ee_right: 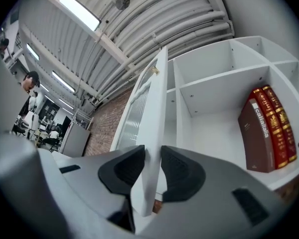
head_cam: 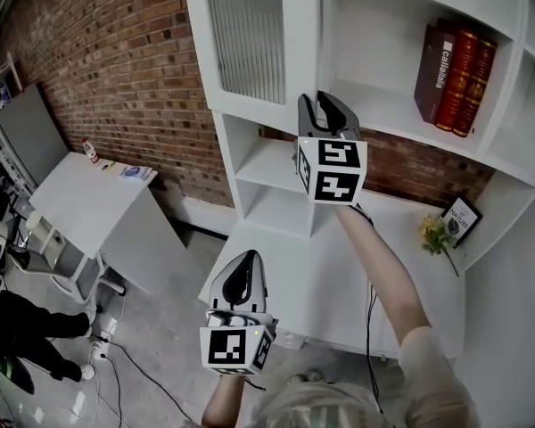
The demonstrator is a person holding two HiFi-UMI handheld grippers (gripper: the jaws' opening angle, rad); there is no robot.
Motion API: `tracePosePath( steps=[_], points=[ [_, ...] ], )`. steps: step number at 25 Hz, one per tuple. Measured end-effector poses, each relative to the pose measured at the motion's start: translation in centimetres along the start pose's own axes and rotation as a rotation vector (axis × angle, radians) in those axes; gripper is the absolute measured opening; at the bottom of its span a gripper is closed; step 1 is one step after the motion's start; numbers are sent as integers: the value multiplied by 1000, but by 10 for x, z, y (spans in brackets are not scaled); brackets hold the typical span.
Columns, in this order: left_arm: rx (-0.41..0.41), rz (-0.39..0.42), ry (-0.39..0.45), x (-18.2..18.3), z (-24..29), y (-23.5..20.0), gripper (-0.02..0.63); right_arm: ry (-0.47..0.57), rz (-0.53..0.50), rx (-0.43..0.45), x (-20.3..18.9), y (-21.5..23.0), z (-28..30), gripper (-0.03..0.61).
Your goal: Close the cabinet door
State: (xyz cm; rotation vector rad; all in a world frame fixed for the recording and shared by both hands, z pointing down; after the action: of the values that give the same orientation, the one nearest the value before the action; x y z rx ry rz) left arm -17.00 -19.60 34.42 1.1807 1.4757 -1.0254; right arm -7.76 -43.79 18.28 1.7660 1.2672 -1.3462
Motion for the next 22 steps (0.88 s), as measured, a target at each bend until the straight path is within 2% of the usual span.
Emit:
tracePosePath(
  steps=[22],
  points=[
    [-20, -22, -13, -14, 22, 0, 14, -41, -9, -59, -12, 22, 34, 98]
  ],
)
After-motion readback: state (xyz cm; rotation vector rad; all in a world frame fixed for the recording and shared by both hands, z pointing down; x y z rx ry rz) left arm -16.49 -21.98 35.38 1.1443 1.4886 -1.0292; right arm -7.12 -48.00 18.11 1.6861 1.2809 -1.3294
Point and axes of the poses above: the fingertips, and each gripper's own axes: z forward along the fingers, y to its right, x out of its top, the point moved 5 cm from there along -z, backward along the fingers, and after that the axes turned 6 degrees about -x, right-handed, at the moved point
